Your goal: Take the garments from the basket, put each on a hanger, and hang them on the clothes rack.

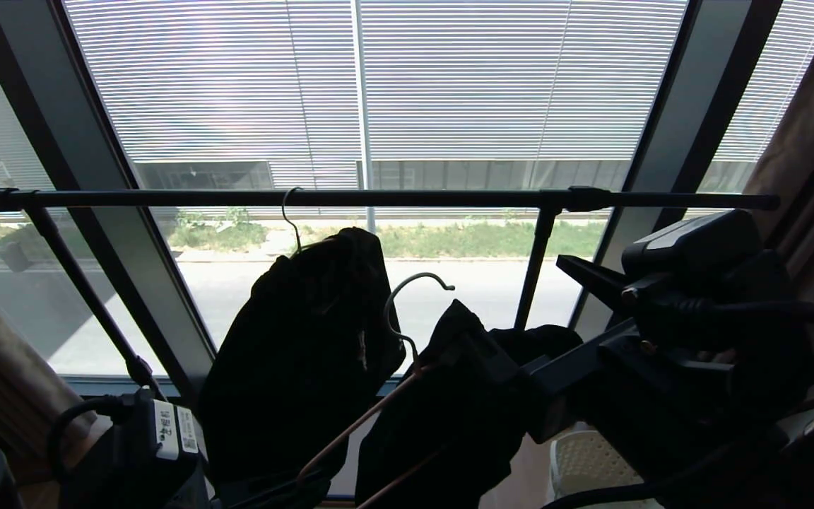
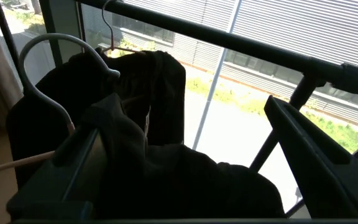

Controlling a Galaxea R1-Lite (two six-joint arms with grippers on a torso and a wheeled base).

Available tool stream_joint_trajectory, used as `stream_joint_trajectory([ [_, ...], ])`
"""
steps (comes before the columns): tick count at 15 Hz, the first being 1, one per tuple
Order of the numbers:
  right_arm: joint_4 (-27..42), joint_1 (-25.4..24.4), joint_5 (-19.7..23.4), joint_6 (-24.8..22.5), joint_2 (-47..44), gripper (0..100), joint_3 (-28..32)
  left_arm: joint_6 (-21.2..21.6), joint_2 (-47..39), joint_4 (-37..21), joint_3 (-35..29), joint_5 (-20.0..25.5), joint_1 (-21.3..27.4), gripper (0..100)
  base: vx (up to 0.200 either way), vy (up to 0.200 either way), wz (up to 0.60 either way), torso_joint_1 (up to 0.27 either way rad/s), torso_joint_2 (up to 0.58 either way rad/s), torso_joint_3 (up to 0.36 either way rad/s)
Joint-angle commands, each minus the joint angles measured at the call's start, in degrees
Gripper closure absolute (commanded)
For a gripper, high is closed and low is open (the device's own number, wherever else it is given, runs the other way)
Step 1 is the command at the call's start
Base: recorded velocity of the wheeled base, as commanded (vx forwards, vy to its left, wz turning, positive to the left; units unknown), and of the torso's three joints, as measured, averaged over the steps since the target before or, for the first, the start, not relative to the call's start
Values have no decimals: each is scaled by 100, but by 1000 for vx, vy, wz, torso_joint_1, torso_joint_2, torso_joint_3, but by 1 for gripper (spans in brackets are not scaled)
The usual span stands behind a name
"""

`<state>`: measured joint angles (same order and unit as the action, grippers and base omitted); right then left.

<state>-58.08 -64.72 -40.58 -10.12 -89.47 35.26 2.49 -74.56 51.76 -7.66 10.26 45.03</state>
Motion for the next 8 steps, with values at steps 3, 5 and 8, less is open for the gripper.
stream_joint_trajectory([
  [3,-2,126,-99,10,-176,0,113,6,29,159,80,2,120,100,0,0,0,0,0,0],
  [5,-2,135,-99,10,-176,0,113,6,38,220,98,2,111,100,0,0,0,0,0,0],
  [8,-11,144,-187,10,-273,0,122,6,38,229,106,2,111,100,0,0,0,0,0,0],
])
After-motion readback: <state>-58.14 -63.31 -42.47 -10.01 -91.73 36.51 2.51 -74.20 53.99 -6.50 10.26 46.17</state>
